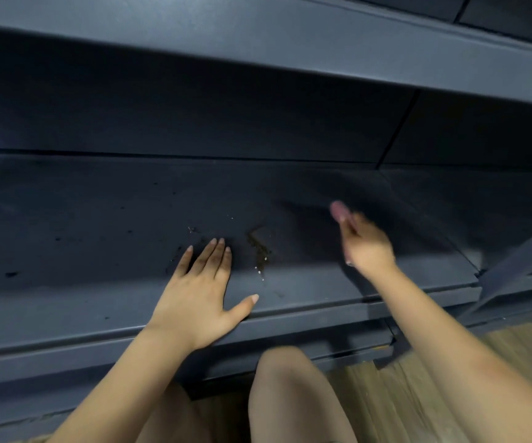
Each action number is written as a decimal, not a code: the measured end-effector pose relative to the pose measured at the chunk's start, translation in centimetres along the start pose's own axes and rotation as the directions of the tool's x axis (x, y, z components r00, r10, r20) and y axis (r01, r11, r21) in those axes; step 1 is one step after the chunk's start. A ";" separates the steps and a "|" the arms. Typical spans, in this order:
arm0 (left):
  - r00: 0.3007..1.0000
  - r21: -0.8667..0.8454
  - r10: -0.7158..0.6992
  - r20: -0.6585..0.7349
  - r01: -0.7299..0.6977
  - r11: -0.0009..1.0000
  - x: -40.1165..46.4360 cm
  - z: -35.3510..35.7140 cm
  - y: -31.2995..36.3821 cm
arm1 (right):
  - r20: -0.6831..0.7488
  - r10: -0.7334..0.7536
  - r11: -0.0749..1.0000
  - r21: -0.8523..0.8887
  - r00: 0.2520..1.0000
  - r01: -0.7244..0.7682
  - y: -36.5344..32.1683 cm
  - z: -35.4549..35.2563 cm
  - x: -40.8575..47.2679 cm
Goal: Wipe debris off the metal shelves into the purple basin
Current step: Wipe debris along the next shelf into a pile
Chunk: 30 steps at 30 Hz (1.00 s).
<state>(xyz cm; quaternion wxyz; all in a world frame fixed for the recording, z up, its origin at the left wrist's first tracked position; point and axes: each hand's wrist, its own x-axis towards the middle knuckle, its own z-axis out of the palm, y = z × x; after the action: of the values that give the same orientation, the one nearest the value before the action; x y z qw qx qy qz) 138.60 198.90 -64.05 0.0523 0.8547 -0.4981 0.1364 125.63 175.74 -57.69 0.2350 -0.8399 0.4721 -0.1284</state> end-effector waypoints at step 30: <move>1.000 0.057 0.014 -0.005 -0.014 0.998 0.0 -0.1 0.0 | 0.061 -0.099 0.978 -0.177 0.993 0.108 2.7 -0.4 4.5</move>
<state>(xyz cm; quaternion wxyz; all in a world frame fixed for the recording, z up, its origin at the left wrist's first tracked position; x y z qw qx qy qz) 138.64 198.92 -63.95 0.0284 0.8520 -0.4998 0.1534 125.88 170.59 -58.79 0.1634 -0.8841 0.4312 -0.0756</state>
